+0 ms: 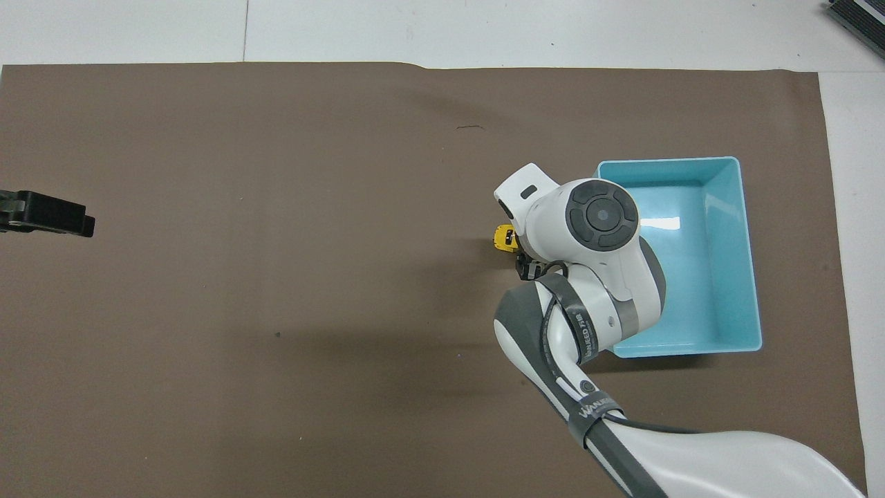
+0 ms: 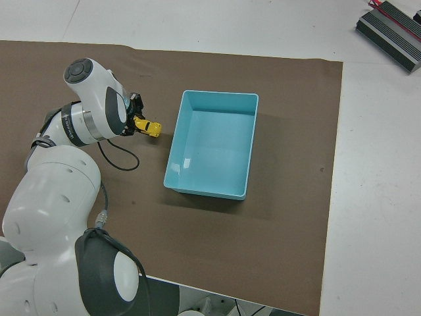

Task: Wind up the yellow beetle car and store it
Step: 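Lower the right gripper and grasp the yellow car, then lift the car with the right gripper and lower it into the box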

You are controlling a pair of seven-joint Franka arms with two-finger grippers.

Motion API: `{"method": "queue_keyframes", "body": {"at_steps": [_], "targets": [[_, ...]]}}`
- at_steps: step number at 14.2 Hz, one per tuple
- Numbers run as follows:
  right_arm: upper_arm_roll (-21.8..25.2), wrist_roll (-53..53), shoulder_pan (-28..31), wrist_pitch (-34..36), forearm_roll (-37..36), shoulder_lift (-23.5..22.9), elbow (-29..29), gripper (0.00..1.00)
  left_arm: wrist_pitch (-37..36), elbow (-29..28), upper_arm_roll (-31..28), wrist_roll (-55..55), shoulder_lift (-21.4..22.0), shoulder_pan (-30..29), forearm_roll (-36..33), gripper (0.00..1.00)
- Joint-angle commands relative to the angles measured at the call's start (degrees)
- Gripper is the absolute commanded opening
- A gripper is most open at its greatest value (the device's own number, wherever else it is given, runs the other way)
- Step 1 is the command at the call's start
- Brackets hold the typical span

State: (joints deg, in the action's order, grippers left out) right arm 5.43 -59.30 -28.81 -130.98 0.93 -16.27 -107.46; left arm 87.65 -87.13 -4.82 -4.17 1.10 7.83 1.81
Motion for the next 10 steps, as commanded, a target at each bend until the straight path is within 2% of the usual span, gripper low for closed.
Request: {"method": "queue_keyframes", "body": {"at_steps": [1,10], "targets": [[-0.15,1.12,0.59,5.02,0.74,-0.78,4.70,0.00,-0.46,-1.38,0.77,0.30,1.45,-1.07,0.21,1.00],[0.11,-10.55,9.29,24.09,0.83,5.89,10.07,0.00,-0.46,-1.29,0.77,0.30,1.45,-1.07,0.21,1.00]]}}
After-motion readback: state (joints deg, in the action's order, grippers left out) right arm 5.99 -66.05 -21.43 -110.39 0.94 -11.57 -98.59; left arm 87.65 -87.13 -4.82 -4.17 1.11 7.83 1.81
